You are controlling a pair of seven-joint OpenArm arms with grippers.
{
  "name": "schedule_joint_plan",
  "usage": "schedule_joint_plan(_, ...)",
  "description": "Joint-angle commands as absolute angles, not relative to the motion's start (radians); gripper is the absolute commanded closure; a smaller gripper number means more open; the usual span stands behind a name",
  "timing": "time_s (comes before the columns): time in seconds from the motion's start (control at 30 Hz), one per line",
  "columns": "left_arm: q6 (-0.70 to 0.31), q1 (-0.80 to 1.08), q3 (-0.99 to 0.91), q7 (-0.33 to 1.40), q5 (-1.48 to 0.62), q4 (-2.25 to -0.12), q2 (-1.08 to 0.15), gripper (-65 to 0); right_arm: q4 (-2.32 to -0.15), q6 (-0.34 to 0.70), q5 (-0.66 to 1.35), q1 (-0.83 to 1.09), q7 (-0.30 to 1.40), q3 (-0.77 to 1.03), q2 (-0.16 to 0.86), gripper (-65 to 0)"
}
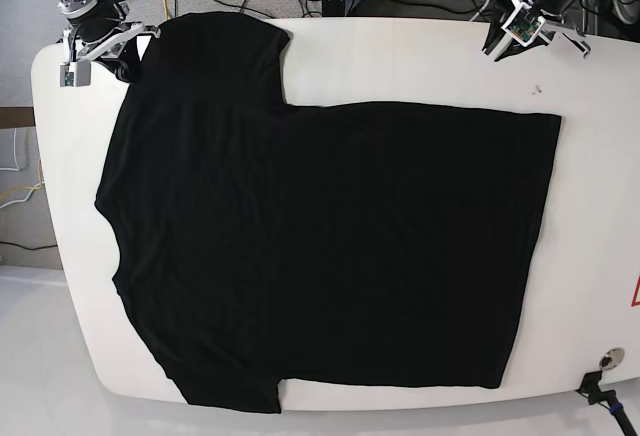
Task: Fold the T-shirt properly
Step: 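Move both grippers down to the shirt's shoulder corners, then grasp the shirt's shoulder edges with both grippers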
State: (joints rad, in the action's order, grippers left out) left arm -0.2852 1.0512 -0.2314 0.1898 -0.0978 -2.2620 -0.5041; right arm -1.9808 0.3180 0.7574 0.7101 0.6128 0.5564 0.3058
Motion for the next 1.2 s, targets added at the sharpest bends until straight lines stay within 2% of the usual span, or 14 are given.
schedule_joint_plan(0.0,-0.313,1.032,-0.237,0.182,-0.102,-2.286,-0.509,-10.4,-1.995,0.327,0.793,0.687,0.601,0.597,0.324,0.0)
schedule_joint_plan(0.17,-0.330,0.956,-0.252,0.209,-0.117,-2.278,-0.520,-18.3,-1.984,0.325,0.815,0.656,0.625,0.656,0.329,-0.2)
schedule_joint_plan(0.23,-0.322,0.976,-0.259,0.231,-0.103,-2.288,-0.508,-16.6,-1.989,0.322,0.803,0.652,0.601,0.651,0.326,0.0)
schedule_joint_plan(0.47,-0.311,0.895,-0.265,0.274,-0.125,-2.249,-0.495,-17.2,-1.978,0.329,0.793,0.649,0.599,0.666,0.326,0.0)
schedule_joint_plan(0.6,-0.309,0.805,-0.276,0.283,-0.194,-2.203,-0.497,-16.9,-1.975,0.412,0.781,0.645,0.596,0.687,0.324,-7.4)
schedule_joint_plan(0.77,-0.304,0.707,-0.280,0.304,-0.229,-2.140,-0.497,-18.3,-1.974,0.420,0.757,0.630,0.592,0.686,0.324,-15.3)
schedule_joint_plan(1.17,-0.302,0.554,-0.290,0.323,-0.316,-2.024,-0.500,-19.9,-1.958,0.455,0.753,0.587,0.599,0.716,0.323,-15.5)
